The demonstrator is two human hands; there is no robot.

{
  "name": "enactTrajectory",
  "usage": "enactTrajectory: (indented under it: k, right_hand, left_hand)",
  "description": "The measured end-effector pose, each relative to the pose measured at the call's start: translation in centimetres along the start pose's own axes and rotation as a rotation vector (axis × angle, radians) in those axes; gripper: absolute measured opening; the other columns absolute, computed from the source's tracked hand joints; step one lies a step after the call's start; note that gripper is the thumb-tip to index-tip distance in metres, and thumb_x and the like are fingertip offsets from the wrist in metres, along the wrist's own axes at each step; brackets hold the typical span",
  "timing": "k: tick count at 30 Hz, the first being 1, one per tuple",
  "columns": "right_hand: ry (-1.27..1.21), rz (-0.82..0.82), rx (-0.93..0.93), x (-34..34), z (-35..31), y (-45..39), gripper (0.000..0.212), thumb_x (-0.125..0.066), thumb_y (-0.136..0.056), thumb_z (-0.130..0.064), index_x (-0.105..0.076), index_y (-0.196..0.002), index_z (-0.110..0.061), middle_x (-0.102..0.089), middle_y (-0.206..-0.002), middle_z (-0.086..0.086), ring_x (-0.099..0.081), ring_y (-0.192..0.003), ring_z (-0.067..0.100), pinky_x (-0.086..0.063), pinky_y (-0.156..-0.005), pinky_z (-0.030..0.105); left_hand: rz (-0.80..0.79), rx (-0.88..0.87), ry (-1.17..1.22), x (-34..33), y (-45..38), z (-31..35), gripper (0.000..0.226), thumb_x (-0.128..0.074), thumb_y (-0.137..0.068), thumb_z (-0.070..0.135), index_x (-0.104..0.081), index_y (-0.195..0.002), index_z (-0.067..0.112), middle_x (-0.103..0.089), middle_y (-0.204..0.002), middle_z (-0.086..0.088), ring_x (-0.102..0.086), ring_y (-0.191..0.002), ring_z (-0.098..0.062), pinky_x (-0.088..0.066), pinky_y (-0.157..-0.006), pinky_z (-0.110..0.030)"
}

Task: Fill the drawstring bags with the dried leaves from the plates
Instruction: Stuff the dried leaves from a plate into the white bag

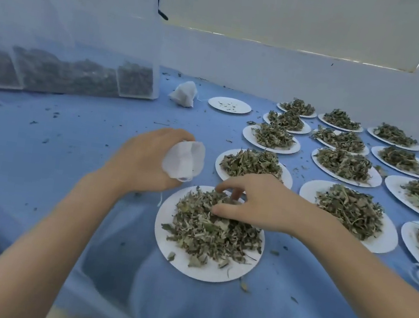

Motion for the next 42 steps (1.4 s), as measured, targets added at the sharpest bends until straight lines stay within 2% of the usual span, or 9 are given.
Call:
enactTrajectory:
  k: [9, 13, 15, 19, 25, 31, 35, 38, 42]
  right_hand:
    - [-0.03, 0.086, 0.01, 0.0, -0.3, -1.1, 0.025, -0.067, -0.081, -0.039, -0.069, -0.103, -0.026, -0.053, -0.07, -0.02, -0.053, -0.062, -0.005, -0.04, -0.056, 0.004]
    - [-0.087, 0.118, 0.026, 1.2, -0.2, -0.8, 0.02, -0.07, -0.08, -0.032, -0.072, -0.098, -0.024, -0.062, -0.07, -0.014, -0.06, -0.067, 0.003, -0.046, -0.064, 0.01]
    - [-0.128, 0.144, 0.036, 2.2, -0.2, -0.5, 0.017, -0.071, -0.079, -0.032, -0.073, -0.095, -0.025, -0.066, -0.072, -0.013, -0.063, -0.07, 0.003, -0.048, -0.066, 0.011]
    - [-0.243, 0.245, 0.085, 4.4, -0.6, 0.2, 0.012, -0.072, -0.077, -0.03, -0.072, -0.089, -0.027, -0.067, -0.07, -0.013, -0.06, -0.068, -0.007, -0.047, -0.068, 0.007]
    - [-0.179, 0.359, 0.129, 5.6, -2.0, 0.1, 0.017, -0.07, -0.08, -0.029, -0.07, -0.097, -0.027, -0.058, -0.067, -0.022, -0.054, -0.067, -0.015, -0.038, -0.067, -0.002]
    - [-0.067, 0.379, 0.145, 4.8, -3.0, -0.6, 0.021, -0.066, -0.083, -0.032, -0.069, -0.104, -0.028, -0.065, -0.08, -0.01, -0.06, -0.076, 0.004, -0.047, -0.078, 0.024]
    - [-0.108, 0.438, 0.167, 4.5, -3.2, -0.8, 0.023, -0.069, -0.082, -0.029, -0.069, -0.105, -0.029, -0.062, -0.081, -0.013, -0.058, -0.072, 0.005, -0.044, -0.072, 0.015]
    - [-0.219, 0.529, 0.148, 4.4, -2.8, -0.6, 0.023, -0.074, -0.078, -0.026, -0.069, -0.1, -0.027, -0.061, -0.076, -0.014, -0.06, -0.067, 0.007, -0.048, -0.069, 0.02]
    - [-0.431, 0.531, 0.123, 4.4, -2.3, -0.7, 0.017, -0.076, -0.075, -0.028, -0.067, -0.088, -0.025, -0.07, -0.079, -0.01, -0.062, -0.068, 0.001, -0.05, -0.067, 0.015]
  left_hand:
    - [-0.059, -0.077, 0.108, -3.3, -2.5, -0.6, 0.055, -0.076, -0.065, 0.022, -0.056, -0.116, 0.029, -0.06, -0.115, 0.01, -0.052, -0.107, -0.015, -0.04, -0.087, -0.031]
    - [0.01, -0.049, 0.259, -3.1, -1.9, -0.9, 0.048, -0.069, -0.057, 0.026, -0.056, -0.103, 0.038, -0.056, -0.098, 0.028, -0.046, -0.088, 0.008, -0.029, -0.074, 0.001]
    - [0.045, -0.043, 0.312, -2.8, -1.4, -1.0, 0.049, -0.062, -0.053, 0.029, -0.056, -0.101, 0.039, -0.055, -0.096, 0.032, -0.044, -0.086, 0.017, -0.028, -0.074, 0.004]
    - [0.064, -0.069, 0.33, -2.5, -1.0, -0.6, 0.05, -0.06, -0.054, 0.029, -0.054, -0.103, 0.038, -0.054, -0.094, 0.033, -0.042, -0.085, 0.027, -0.029, -0.073, 0.002]
    - [0.108, -0.13, 0.351, -2.3, -0.9, 0.1, 0.051, -0.052, -0.056, 0.044, -0.056, -0.106, 0.034, -0.054, -0.097, 0.032, -0.045, -0.087, 0.019, -0.031, -0.076, 0.0]
    - [0.148, -0.159, 0.401, -2.0, -0.6, 0.9, 0.046, -0.059, -0.06, 0.044, -0.055, -0.104, 0.033, -0.057, -0.097, 0.025, -0.05, -0.088, 0.005, -0.036, -0.075, -0.005]
    - [0.218, -0.183, 0.362, -1.6, -0.3, 1.8, 0.046, -0.067, -0.062, 0.029, -0.062, -0.106, 0.02, -0.062, -0.094, 0.008, -0.055, -0.086, -0.009, -0.044, -0.071, -0.028]
    - [0.252, -0.212, 0.279, -1.3, -0.2, 2.5, 0.052, -0.056, -0.063, 0.037, -0.064, -0.106, 0.009, -0.062, -0.089, 0.004, -0.052, -0.08, -0.01, -0.04, -0.064, -0.026]
    - [0.25, -0.192, 0.315, -1.3, -0.2, 2.1, 0.053, -0.054, -0.062, 0.042, -0.063, -0.108, 0.016, -0.067, -0.093, -0.002, -0.056, -0.083, -0.015, -0.045, -0.071, -0.031]
Point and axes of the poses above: each hand's wrist, its own y-axis away from the middle knuckle, its own x-axis out of the back of the hand, z = x × y, the point moved 8 cm from there along -y, towards the middle knuckle
